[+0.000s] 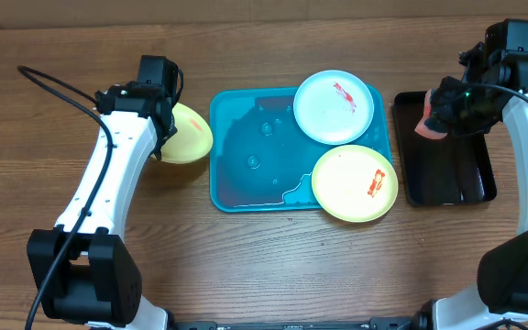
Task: Clean dirty plates on tray and stack at the side
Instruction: 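Move the yellow plate left off the tray and set it on the table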
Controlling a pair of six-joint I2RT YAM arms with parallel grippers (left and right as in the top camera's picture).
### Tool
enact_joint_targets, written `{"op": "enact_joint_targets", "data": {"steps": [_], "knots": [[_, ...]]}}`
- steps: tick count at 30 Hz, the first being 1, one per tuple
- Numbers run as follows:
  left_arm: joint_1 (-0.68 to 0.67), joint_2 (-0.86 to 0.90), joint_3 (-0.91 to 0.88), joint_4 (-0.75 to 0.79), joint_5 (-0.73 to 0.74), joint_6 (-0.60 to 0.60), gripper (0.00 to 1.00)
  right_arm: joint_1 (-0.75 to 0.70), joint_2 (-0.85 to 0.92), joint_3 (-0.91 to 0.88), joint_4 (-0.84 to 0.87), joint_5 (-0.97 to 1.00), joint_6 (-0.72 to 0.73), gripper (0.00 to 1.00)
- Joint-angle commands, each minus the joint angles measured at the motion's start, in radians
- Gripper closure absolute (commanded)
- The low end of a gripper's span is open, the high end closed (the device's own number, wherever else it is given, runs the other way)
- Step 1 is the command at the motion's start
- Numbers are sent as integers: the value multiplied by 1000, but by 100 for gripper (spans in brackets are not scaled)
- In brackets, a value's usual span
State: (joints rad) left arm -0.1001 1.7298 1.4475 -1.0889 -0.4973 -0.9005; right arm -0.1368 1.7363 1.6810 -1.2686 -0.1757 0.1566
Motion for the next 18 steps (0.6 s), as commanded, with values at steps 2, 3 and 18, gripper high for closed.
{"op": "enact_joint_targets", "data": {"steps": [2,3,18], "knots": [[3,4,-23,8,-98,-167,96,-3,-19,14,6,3,-9,96],[3,4,-36,17,-106,-189,96,-3,-19,14,6,3,-9,96],[3,4,-248,206,-105,-216,96,-3,-19,14,5,2,-27,96]]}}
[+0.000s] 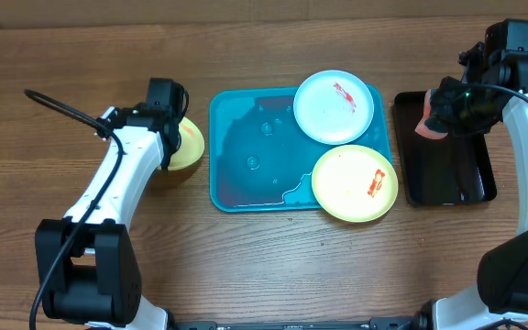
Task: Clean dirty plates on tray and stack at the side
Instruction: 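Move the yellow plate left off the tray and set it on the table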
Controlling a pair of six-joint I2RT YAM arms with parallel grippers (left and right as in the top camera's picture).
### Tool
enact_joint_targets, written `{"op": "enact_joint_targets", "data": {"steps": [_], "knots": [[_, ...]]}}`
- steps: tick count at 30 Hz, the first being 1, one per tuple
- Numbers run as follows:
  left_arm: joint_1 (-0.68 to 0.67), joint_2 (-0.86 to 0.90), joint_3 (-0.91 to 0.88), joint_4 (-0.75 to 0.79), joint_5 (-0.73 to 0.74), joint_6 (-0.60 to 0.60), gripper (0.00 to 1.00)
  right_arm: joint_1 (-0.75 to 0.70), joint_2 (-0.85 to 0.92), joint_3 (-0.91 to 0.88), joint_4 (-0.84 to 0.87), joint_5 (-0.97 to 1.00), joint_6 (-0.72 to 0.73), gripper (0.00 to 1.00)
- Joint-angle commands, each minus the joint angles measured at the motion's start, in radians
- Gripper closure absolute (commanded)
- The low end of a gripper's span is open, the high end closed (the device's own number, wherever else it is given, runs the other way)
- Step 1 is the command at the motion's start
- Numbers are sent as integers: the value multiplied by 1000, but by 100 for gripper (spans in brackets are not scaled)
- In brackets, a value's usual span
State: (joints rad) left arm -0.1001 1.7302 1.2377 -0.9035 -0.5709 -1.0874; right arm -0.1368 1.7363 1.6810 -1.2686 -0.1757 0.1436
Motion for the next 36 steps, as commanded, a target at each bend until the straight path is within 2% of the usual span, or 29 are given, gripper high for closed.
{"op": "enact_joint_targets", "data": {"steps": [1,6,9,11,13,18,21,23,26,28,30,36], "knots": [[3,3,-52,31,-32,-29,96,-3,-19,14,5,2,-14,96],[3,3,-97,76,-32,-29,95,-3,-19,14,5,2,-14,96],[3,3,-98,74,-32,-27,82,-3,-19,14,5,2,-14,96],[3,3,-98,73,-32,-27,67,-3,-19,14,5,2,-14,96],[2,3,-97,73,-32,-10,59,-3,-19,14,5,0,-14,96],[0,3,-72,70,-31,77,56,-3,-19,14,6,-1,-14,96],[-8,3,-28,64,-19,186,58,-3,-19,14,6,-1,-14,96],[-19,3,20,69,33,326,58,-3,-19,14,6,-1,-14,96],[-41,3,94,95,189,567,58,-3,-19,14,6,-1,-14,96],[-58,3,149,108,352,728,57,-3,-19,14,6,-1,-14,96],[-82,3,217,76,442,767,52,-3,-19,14,8,-1,-15,96],[-181,4,391,1,494,766,42,-3,-19,14,11,-1,-15,96]]}}
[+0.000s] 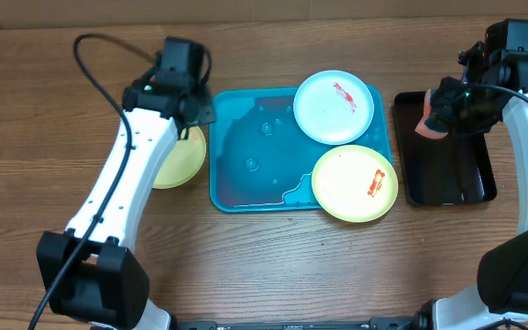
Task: Clean dirty plates on tray and stack at the side
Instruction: 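Move the yellow plate left off the tray and set it on the table, then reach left gripper to the white plate rim and pull it toward center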
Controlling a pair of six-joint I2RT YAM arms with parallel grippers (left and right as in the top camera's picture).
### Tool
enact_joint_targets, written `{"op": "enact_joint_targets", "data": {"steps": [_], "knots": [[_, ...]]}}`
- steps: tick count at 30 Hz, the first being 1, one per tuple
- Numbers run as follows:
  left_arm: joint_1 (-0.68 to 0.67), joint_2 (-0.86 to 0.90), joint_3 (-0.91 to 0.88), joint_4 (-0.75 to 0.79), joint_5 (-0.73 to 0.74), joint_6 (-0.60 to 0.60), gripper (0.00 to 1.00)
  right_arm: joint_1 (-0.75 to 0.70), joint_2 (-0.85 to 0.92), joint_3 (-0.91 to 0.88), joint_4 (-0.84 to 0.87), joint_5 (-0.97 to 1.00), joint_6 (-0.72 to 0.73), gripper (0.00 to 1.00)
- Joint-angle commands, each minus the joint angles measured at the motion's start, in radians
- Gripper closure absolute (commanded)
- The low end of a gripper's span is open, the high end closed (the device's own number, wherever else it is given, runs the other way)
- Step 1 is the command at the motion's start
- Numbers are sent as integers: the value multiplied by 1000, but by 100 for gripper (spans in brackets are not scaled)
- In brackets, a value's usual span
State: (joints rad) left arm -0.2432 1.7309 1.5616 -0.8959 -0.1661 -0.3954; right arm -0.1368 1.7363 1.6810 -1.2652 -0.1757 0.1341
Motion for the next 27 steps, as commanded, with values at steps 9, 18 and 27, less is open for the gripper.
{"op": "enact_joint_targets", "data": {"steps": [9,18,27], "knots": [[-175,221,257,19,145,31,28,-3,-19,14,5,-2,-9,96],[-251,492,440,48,176,-223,45,-3,-19,14,-5,-1,-12,96],[-264,601,440,59,149,-397,50,-3,-19,14,-9,0,-13,96]]}}
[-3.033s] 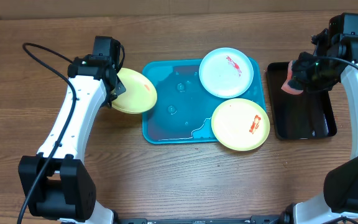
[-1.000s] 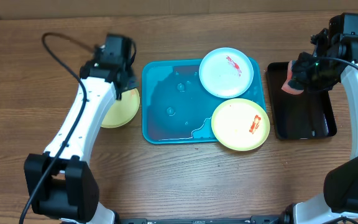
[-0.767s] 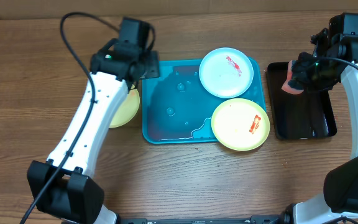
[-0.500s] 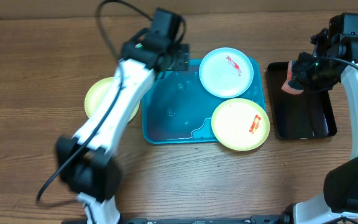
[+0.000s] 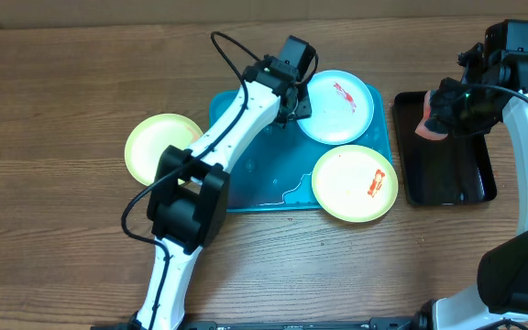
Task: Clean dirty plates on tray and stack at the side
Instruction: 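Reach left gripper to the white plate rim and pull it toward center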
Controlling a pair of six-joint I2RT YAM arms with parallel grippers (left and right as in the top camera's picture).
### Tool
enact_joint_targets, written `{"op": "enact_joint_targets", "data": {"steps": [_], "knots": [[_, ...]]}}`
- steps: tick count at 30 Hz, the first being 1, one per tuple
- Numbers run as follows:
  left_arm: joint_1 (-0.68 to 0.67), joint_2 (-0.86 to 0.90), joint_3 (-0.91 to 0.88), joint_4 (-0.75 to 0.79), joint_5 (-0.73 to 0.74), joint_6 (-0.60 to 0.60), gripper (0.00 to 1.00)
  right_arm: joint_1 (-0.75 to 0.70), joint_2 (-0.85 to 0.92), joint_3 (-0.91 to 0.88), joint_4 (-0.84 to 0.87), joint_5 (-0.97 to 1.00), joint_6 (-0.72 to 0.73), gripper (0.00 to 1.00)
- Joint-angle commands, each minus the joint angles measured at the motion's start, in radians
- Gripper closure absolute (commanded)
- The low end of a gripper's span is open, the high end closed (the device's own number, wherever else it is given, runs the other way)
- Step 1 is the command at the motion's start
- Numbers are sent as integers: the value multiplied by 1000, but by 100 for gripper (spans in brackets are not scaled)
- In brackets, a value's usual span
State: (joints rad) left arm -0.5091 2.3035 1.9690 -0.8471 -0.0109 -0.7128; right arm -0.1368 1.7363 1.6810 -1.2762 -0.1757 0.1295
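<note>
A light-blue tray (image 5: 246,174) lies mid-table. At its far right corner sits a white plate (image 5: 342,110) with a red smear. A yellow-green plate (image 5: 351,188) with a red smear overlaps the tray's near right corner. A clean yellow plate (image 5: 159,147) lies on the table left of the tray. My left gripper (image 5: 296,108) reaches across the tray to the white plate's left rim, fingers apparently apart and holding nothing. My right gripper (image 5: 434,117) hangs over the black tray (image 5: 447,174), shut on a pink sponge (image 5: 426,126).
The black tray stands at the right edge of the table, beside the blue tray. The left arm's cable loops above the tray's far left corner. Bare wood lies in front of the trays and at far left.
My left arm swung right, from the tray's far left corner to the white plate's left rim. The yellow plate lies uncovered on the table. The right arm has not moved.
My left gripper was at the yellow plate left of the tray in the two oldest moments. Then it stood off the plate at the tray's far left corner, plate left on the table. Now it is at the white plate. The right gripper kept the sponge still throughout.
</note>
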Motion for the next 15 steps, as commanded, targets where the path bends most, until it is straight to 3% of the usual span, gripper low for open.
{"op": "enact_joint_targets", "data": {"steps": [1,15], "knots": [[0,35,32,14,5,-80,50,-3,-19,14,2,0,-8,96],[-24,112,31,66,57,-81,65,-3,-19,14,-2,0,-26,96]]}}
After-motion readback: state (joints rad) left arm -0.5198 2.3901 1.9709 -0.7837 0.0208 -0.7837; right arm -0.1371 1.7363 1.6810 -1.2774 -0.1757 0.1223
